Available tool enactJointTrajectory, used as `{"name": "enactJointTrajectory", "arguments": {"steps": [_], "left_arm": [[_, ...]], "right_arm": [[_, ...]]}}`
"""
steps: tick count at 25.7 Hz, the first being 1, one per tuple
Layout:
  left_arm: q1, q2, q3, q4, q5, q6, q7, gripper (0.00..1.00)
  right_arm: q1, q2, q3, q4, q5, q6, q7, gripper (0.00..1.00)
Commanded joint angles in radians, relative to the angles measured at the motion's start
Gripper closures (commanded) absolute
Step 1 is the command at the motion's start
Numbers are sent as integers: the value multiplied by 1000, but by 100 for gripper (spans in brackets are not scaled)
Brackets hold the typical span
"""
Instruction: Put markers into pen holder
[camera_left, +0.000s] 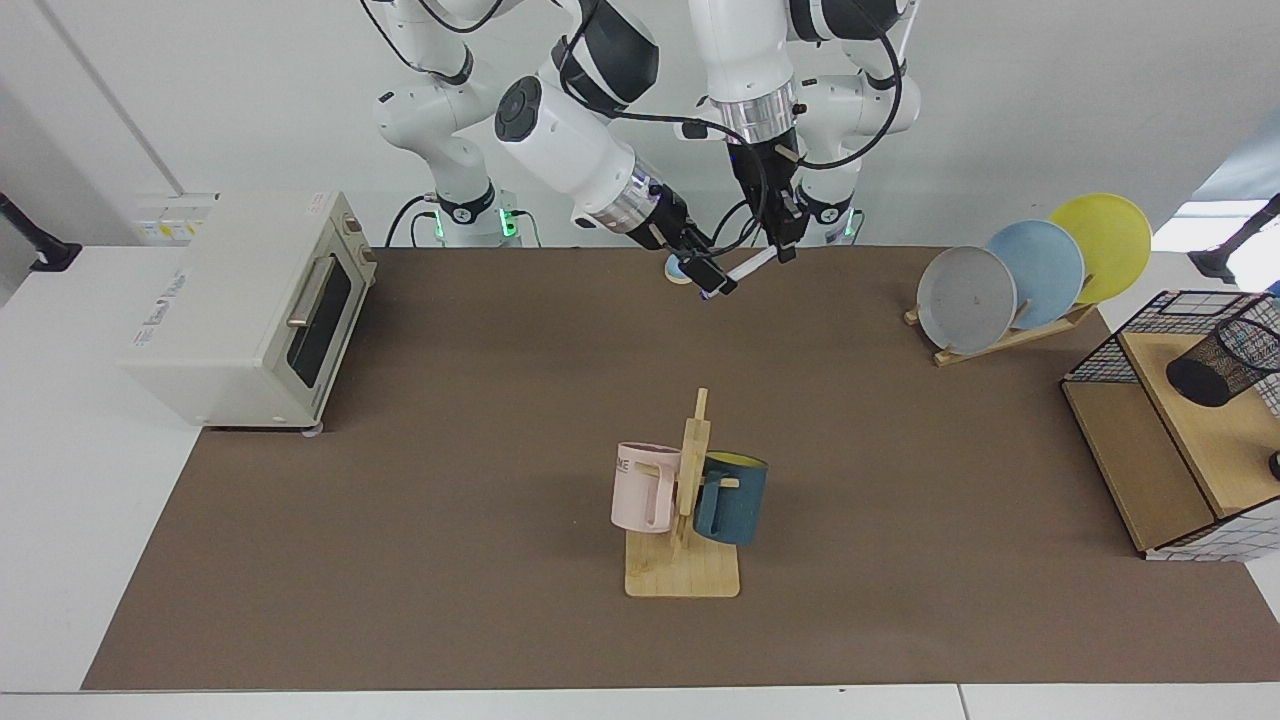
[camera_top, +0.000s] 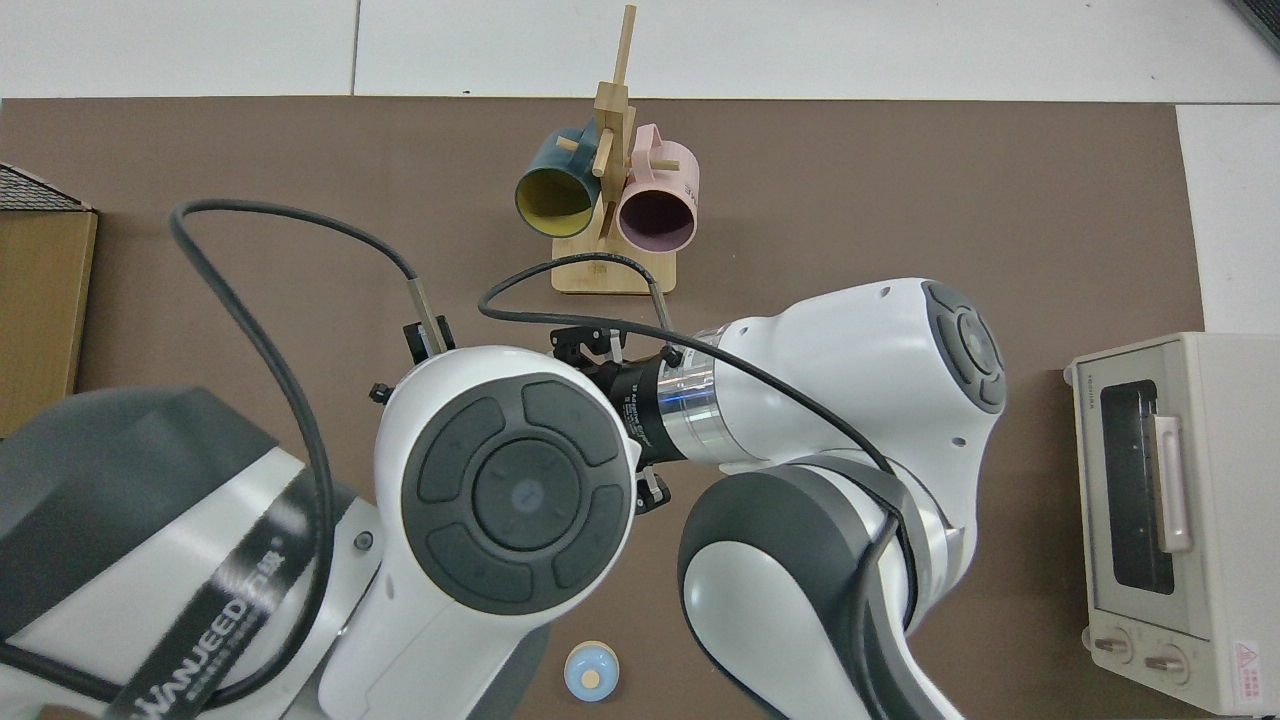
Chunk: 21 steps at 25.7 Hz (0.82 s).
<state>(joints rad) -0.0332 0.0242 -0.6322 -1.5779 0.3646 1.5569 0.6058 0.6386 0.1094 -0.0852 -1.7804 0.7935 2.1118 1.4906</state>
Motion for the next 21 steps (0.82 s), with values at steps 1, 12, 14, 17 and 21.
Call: {"name": "enactJointTrajectory", "arguments": {"steps": [1,12,14,17,21], "left_arm": [[6,-9,6,-11,16,17,-17,100],[6,-12,6,-17,16,3,-17,100],[6,-12,5,-17,16,2,-17,100],[6,-12,5,-17,16,0,-17,100],[6,-15,5,-22,16,0,-17,100]], "right_arm": [[-4,-33,1,-24,-25,-36,-21,0],[-10,-50,-2,-17,-80,-38,-127,0],[-10,-54,-4,-17,-83,-42,-147,0],[-11,-63,-7,-16,-106,-65,-184,0],[-31,-76,-7,-16,-105,-67,-176,0]]}}
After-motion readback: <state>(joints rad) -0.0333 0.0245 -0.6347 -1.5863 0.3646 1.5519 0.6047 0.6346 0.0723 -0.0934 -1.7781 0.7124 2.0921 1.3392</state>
